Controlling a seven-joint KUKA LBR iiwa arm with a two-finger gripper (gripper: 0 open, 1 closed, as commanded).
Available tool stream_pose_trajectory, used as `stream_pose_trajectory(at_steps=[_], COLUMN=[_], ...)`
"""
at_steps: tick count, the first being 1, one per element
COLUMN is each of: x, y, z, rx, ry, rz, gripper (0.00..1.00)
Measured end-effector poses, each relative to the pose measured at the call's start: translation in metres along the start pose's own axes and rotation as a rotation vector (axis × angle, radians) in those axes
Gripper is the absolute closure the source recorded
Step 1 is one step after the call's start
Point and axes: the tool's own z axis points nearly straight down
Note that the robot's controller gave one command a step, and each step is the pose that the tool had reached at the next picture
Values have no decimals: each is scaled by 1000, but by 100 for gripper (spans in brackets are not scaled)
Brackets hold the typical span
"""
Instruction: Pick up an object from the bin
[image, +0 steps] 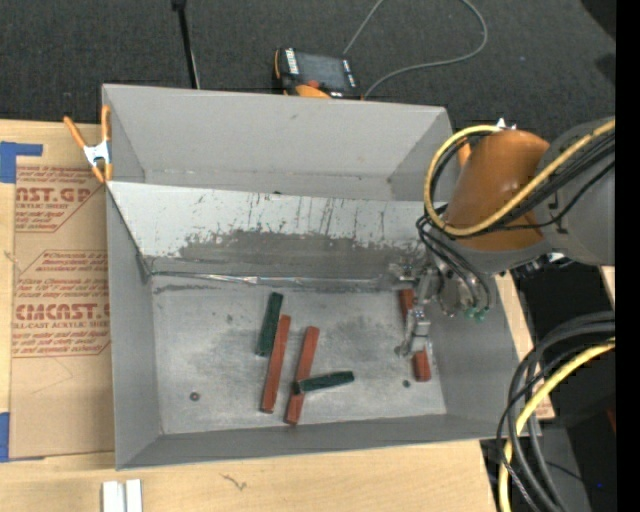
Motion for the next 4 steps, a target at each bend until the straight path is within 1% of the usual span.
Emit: stream_pose_trajectory(at_steps=[1, 2, 3, 4], x=[52, 48, 48, 53], y=[62, 58, 58, 107], z=[75, 71, 71, 71], rx=[0, 4, 4, 2], ry=[5, -4, -4, -4], rz=[-83, -79, -79, -166], gripper=[0, 100, 0, 0])
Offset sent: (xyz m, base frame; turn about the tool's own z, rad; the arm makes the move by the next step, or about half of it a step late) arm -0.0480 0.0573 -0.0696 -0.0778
